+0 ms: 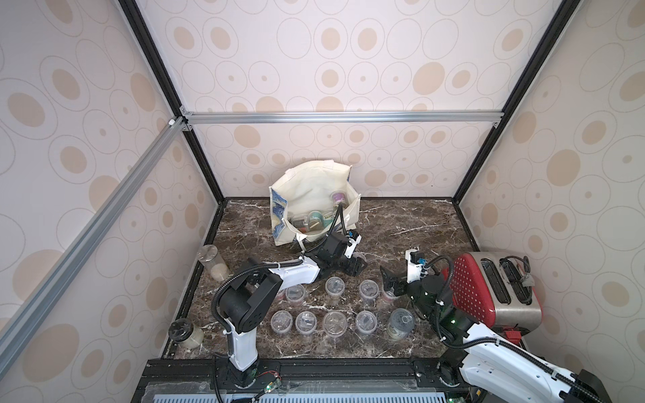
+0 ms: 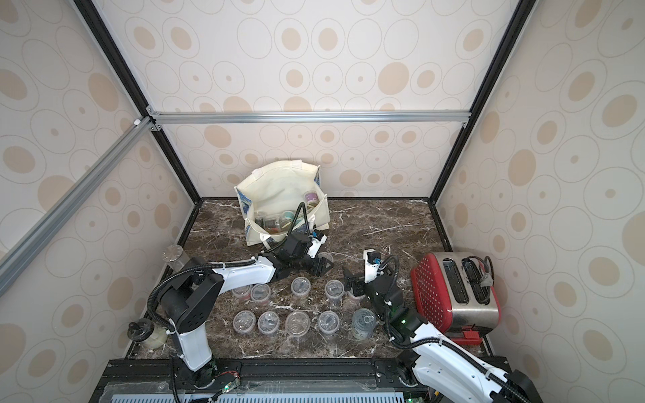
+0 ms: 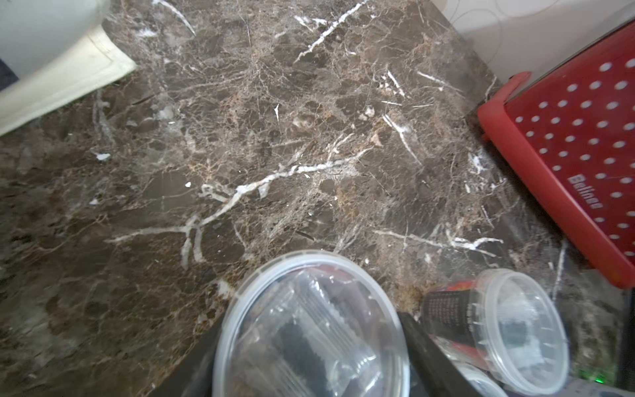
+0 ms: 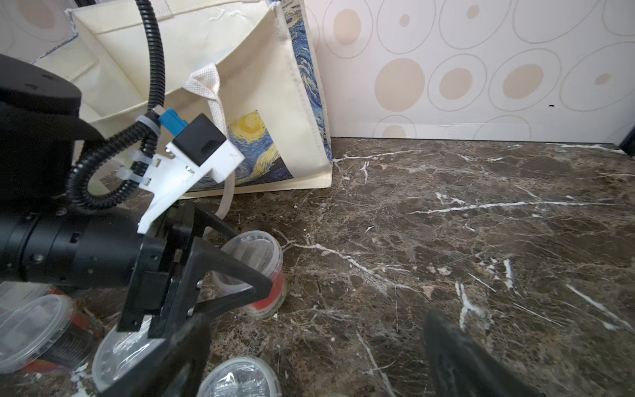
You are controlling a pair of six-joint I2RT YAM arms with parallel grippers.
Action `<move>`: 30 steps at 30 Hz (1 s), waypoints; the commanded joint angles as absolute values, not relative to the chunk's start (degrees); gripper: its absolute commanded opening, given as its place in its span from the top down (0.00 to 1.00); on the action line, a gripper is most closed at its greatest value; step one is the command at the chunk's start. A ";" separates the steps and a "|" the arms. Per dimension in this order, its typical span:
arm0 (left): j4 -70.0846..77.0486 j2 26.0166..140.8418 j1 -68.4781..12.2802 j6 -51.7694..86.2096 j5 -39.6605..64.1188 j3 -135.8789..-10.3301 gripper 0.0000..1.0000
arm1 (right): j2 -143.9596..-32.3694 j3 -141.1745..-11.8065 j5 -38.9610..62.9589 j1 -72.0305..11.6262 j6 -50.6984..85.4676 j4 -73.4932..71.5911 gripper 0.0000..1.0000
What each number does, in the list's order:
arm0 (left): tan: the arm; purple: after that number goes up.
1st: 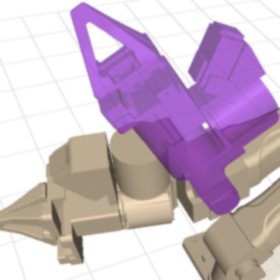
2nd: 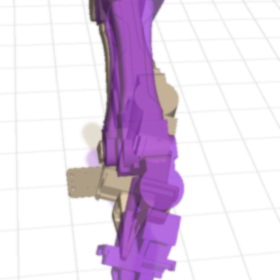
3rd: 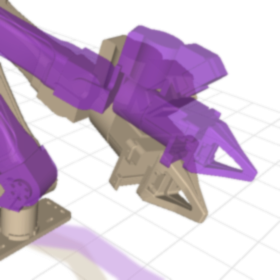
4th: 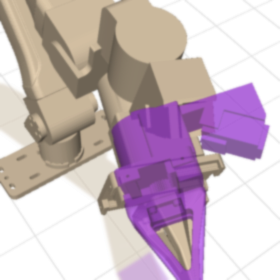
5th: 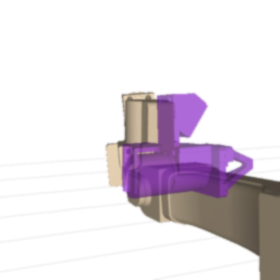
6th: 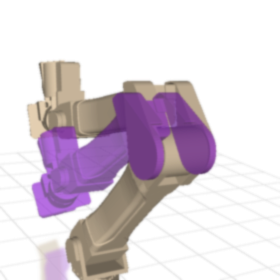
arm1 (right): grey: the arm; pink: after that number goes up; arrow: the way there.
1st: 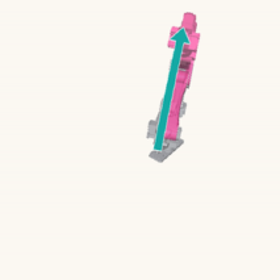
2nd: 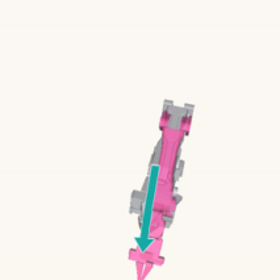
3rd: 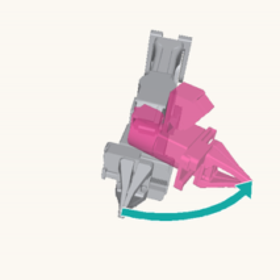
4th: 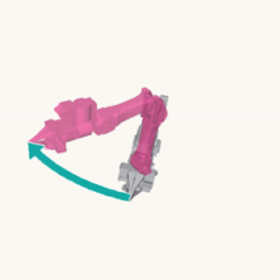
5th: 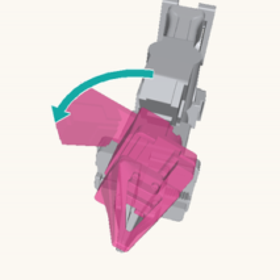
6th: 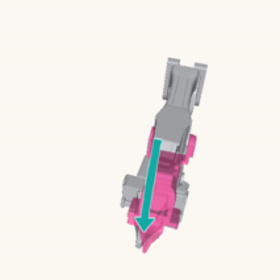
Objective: Take out the seed jars from the canvas bag
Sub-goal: Place the seed jar at the center of the board.
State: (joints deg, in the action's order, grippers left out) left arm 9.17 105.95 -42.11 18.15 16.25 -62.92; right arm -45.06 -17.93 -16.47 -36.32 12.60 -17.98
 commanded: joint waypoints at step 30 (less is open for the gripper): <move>-24.71 85.69 -36.52 15.66 -9.05 -84.72 0.08 | -72.61 -68.50 6.33 -31.90 15.69 20.90 0.01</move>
